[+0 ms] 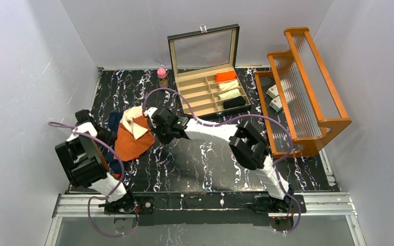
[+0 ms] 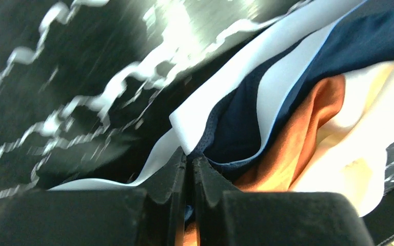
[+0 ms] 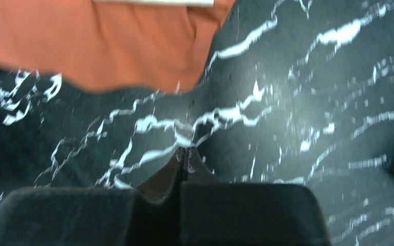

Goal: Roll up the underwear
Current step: Move the underwear to the center of the board, then pick up the underwear from the center of the board.

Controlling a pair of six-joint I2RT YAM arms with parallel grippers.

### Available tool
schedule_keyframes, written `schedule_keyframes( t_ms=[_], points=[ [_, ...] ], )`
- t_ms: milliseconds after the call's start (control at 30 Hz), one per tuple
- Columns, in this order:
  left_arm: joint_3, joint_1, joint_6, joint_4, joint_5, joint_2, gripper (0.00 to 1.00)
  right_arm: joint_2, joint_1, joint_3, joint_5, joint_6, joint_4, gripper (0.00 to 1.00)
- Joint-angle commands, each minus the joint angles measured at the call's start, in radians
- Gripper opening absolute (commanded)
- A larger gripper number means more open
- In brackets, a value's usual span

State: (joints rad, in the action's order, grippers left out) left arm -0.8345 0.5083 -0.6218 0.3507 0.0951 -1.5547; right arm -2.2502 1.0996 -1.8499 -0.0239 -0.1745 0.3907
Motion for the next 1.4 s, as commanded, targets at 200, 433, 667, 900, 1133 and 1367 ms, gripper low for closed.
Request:
schedule_keyframes(
  t_ms=[200, 433, 667, 900, 1133, 1367],
  points=[
    [-0.407, -0.026, 0.109, -0.099, 0.284, -0.316, 0.14, 0.237, -0.001, 0.165, 0.085, -0.132, 0.023, 0.22],
    [-0.481, -0.129, 0.227, 0.01, 0.166, -0.258, 0.57, 0.36, -0.001, 0.238, -0.009, -0.192, 0.033, 0.72],
    [-0.408, -0.273, 0.335, 0.002, 0.066, -0.111, 0.74, 0.585, -0.016, 0.517, -0.157, -0.26, -0.118, 0.99],
    [-0.384, -0.362, 0.383, 0.001, -0.018, -0.097, 0.75, 0.675, -0.1, 0.616, -0.128, -0.32, -0.078, 0.98],
    [-0.455, -0.412, 0.396, 0.087, -0.075, -0.241, 0.68, 0.738, -0.117, 0.658, -0.17, -0.34, -0.085, 0.86],
    [-0.528, -0.426, 0.426, 0.135, -0.11, -0.286, 0.36, 0.774, -0.128, 0.666, -0.198, -0.359, -0.061, 0.8]
  ],
)
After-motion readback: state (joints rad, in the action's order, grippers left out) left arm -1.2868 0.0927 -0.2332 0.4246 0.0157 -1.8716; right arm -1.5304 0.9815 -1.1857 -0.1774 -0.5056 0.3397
